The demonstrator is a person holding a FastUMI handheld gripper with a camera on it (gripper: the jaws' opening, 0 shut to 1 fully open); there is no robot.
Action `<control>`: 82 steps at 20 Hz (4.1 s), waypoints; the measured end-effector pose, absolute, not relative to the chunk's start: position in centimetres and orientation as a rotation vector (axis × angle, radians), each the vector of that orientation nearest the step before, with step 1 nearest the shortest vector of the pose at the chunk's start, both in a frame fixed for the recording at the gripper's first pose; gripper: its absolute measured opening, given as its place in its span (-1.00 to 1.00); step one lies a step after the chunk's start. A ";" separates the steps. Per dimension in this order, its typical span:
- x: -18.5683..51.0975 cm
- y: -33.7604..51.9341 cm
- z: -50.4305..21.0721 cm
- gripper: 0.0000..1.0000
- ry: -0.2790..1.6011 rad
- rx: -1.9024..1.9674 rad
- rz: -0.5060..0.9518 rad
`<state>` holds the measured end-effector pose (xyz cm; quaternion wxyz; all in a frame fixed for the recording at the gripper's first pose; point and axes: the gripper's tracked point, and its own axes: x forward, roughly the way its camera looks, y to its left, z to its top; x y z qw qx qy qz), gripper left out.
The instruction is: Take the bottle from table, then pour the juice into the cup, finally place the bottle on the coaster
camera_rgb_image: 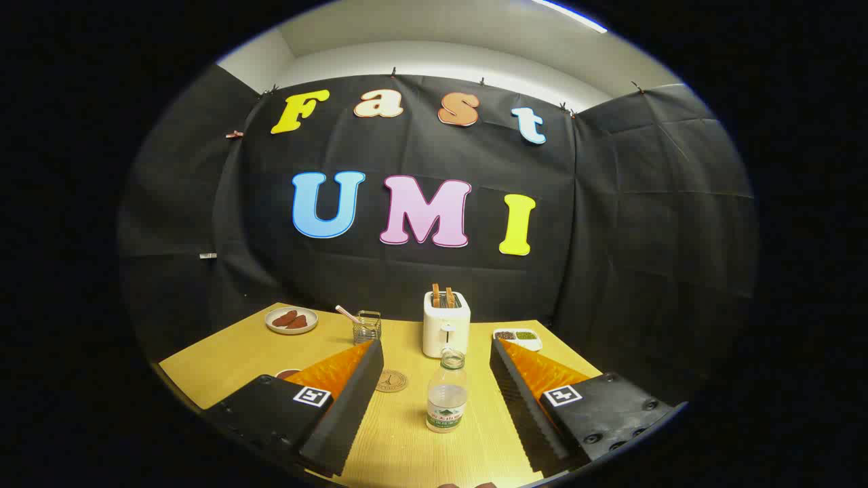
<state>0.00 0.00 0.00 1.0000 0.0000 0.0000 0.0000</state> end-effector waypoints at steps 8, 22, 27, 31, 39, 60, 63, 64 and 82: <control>0.7 0.7 0.3 0.95 -0.007 0.006 0.011; 2.4 1.1 0.5 0.95 0.021 0.005 0.027; 3.3 -0.3 -0.3 0.95 0.044 0.013 0.042; 4.6 -1.0 -1.4 0.95 0.055 0.019 0.064; 7.6 -1.3 -5.7 0.95 0.099 0.045 0.113; 11.7 -2.2 -17.7 0.95 0.221 0.017 0.125; 12.0 -2.2 -18.3 0.95 0.229 0.012 0.132; 12.3 -2.1 -18.4 0.95 0.230 0.011 0.134; 13.0 -0.9 -18.7 0.48 0.224 -0.096 0.223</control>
